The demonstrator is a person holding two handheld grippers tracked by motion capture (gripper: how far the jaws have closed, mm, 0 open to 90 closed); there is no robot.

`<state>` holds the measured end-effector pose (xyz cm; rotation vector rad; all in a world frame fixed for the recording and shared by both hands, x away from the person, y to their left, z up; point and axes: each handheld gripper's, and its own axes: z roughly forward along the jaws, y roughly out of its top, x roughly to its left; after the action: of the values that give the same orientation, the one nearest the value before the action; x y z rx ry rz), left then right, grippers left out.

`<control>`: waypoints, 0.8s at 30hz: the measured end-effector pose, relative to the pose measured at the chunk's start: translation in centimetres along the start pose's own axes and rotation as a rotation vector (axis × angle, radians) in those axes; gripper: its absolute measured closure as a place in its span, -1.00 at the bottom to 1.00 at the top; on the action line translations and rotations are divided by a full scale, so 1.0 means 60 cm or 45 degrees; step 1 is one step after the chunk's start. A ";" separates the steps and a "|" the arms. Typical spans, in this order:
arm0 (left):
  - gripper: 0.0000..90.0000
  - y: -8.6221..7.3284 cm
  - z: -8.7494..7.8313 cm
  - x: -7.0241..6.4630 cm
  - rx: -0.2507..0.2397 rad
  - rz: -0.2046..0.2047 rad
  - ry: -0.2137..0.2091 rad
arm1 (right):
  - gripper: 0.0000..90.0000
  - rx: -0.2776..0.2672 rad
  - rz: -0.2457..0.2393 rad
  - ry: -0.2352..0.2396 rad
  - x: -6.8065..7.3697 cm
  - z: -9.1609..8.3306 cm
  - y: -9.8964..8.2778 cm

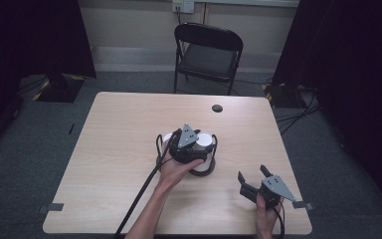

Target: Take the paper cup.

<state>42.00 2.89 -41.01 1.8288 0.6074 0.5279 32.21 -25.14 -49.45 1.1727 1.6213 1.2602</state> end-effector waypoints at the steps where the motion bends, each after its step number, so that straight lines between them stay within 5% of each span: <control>1: -0.36 0.000 0.001 0.000 0.005 0.001 0.001 | -0.69 0.001 0.000 0.000 0.000 0.000 0.000; 12: -0.24 0.000 0.002 0.003 0.014 -0.001 0.026 | -0.68 0.001 0.000 0.000 0.000 0.000 0.000; 24: -0.24 0.010 -0.008 0.003 -0.066 -0.039 0.053 | -0.68 0.001 0.000 0.000 0.000 0.000 0.000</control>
<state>41.92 3.22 -40.29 1.7610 0.6429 0.5574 32.20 -25.13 -49.45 1.1732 1.6221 1.2598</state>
